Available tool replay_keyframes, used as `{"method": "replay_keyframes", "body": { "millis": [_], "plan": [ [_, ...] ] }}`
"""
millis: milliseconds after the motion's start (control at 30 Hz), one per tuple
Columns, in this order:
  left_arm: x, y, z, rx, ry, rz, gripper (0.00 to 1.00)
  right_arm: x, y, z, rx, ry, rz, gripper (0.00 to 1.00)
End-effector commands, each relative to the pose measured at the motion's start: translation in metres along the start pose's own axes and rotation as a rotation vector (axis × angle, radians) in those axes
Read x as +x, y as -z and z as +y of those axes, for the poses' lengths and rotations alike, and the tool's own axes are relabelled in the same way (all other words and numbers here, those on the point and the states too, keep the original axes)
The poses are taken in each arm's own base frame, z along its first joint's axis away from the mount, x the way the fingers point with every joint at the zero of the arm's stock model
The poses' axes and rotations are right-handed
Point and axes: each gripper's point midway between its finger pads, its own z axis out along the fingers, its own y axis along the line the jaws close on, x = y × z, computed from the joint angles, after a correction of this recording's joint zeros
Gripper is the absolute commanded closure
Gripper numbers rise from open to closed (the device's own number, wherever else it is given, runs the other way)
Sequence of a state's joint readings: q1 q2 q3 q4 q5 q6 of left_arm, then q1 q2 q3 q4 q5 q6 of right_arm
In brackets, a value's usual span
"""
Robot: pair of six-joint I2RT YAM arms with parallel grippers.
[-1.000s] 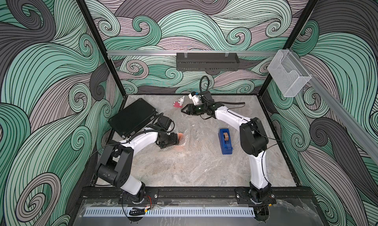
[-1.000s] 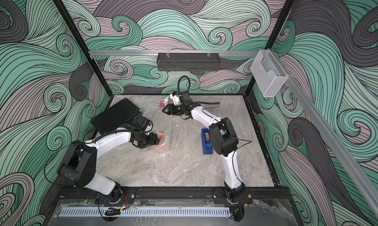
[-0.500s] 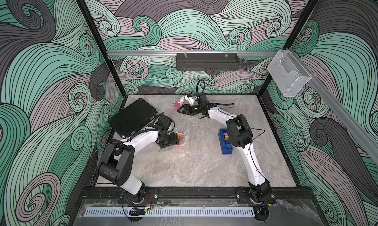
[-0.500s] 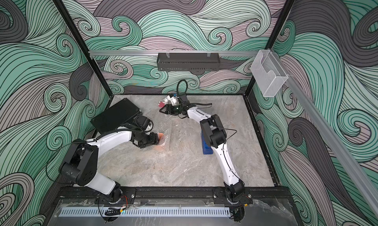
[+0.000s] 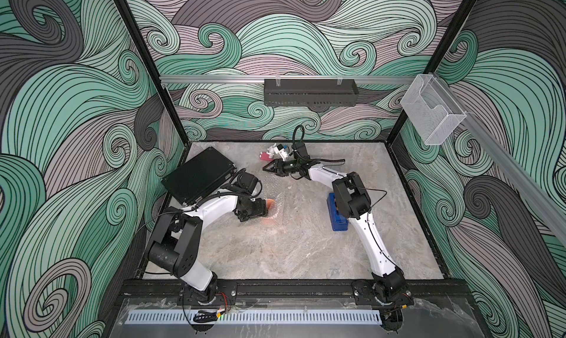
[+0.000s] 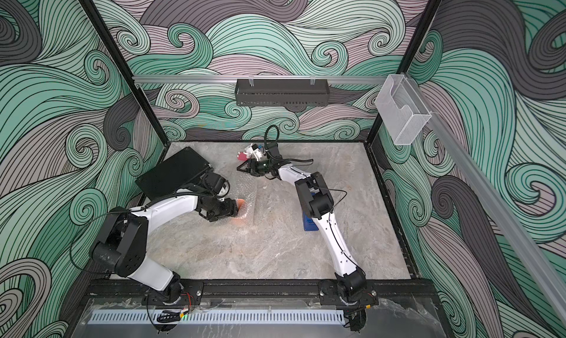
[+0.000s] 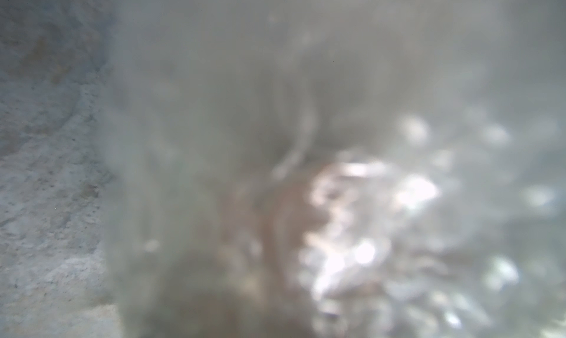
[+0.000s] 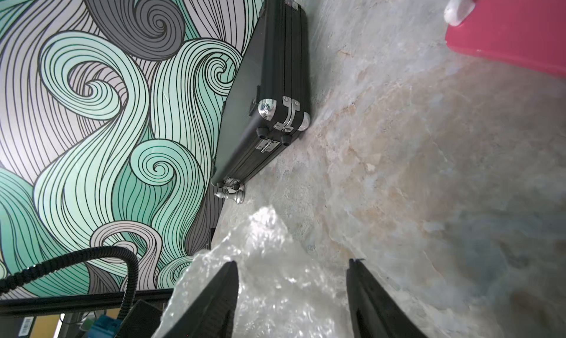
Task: Wrap mugs in bubble wrap
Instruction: Wrap the mug in bubble wrap.
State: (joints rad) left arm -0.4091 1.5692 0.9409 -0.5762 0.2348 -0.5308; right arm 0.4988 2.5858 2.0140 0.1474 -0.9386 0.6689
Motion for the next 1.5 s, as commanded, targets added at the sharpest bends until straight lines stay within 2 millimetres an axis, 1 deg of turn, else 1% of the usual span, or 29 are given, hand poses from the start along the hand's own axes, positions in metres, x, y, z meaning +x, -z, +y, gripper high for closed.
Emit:
{"method": "replay_keyframes", "body": {
  "millis": [0,200,233,267,300,500,600,700,800,933,1033,1167,1267,1367,1467],
  "plan": [
    [-0.003,0.002,0.000,-0.026,-0.016,0.005,0.28,-0.015,0.009,0.027,-0.072,0.047,-0.024,0.52],
    [-0.002,0.002,0.001,-0.027,-0.015,0.004,0.28,-0.020,0.026,0.054,-0.085,0.083,-0.041,0.82],
    [-0.002,0.002,0.001,-0.027,-0.015,0.003,0.28,-0.021,0.029,0.059,-0.086,0.091,-0.045,0.88],
    [-0.002,0.002,0.001,-0.027,-0.014,0.003,0.28,-0.021,0.032,0.064,-0.088,0.098,-0.048,0.97],
    [-0.002,0.002,0.001,-0.026,-0.014,0.001,0.28,-0.021,0.034,0.067,-0.088,0.102,-0.050,1.00],
    [-0.003,0.002,0.001,-0.026,-0.015,-0.002,0.28,-0.012,0.046,0.082,-0.085,0.127,-0.052,1.00],
    [-0.003,0.002,0.001,-0.030,-0.015,-0.002,0.29,-0.004,0.053,0.093,-0.086,0.139,-0.050,1.00],
    [-0.003,0.001,0.003,-0.033,-0.012,-0.005,0.28,0.011,0.061,0.106,-0.080,0.158,-0.031,1.00],
    [-0.004,0.001,0.003,-0.032,-0.009,-0.010,0.28,0.032,0.069,0.119,-0.060,0.183,-0.003,1.00],
    [-0.005,0.001,0.002,-0.029,-0.008,-0.017,0.28,0.069,0.075,0.131,-0.022,0.215,0.056,1.00],
    [-0.006,0.001,0.002,-0.030,-0.006,-0.021,0.29,0.101,0.076,0.133,0.021,0.240,0.111,1.00],
    [-0.007,0.000,0.002,-0.027,-0.003,-0.024,0.29,0.143,0.078,0.128,0.111,0.295,0.199,1.00],
    [-0.008,0.000,0.001,-0.024,-0.003,-0.026,0.29,0.166,0.079,0.124,0.146,0.319,0.253,1.00],
    [-0.009,0.001,0.000,-0.021,-0.001,-0.031,0.29,0.185,0.077,0.115,0.181,0.330,0.311,1.00],
    [-0.010,0.002,-0.001,-0.017,0.002,-0.037,0.29,0.197,0.073,0.103,0.207,0.335,0.355,1.00]
  ]
}}
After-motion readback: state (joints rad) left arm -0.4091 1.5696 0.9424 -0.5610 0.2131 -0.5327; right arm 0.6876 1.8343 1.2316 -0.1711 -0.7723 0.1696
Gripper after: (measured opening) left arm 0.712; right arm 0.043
